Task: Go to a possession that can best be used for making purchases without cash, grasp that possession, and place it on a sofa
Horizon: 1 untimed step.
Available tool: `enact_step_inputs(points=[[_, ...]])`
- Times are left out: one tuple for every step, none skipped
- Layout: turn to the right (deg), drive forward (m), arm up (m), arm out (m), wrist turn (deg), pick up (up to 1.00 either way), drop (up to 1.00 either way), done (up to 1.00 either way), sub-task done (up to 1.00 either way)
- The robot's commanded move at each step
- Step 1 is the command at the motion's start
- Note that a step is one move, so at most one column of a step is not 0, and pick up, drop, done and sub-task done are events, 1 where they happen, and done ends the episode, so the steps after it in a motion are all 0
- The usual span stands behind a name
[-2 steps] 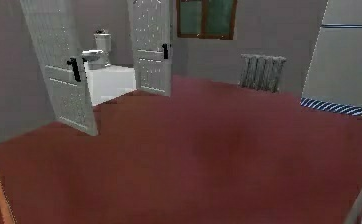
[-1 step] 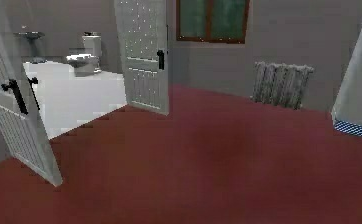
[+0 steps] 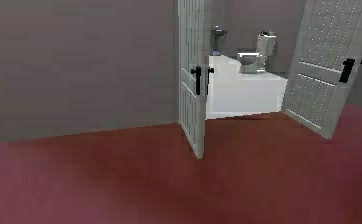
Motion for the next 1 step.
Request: enact_step_inputs(points=[[-18.0,0.0,0.0,0.0,0.0,0.0,0.0,0.0,0.0]])
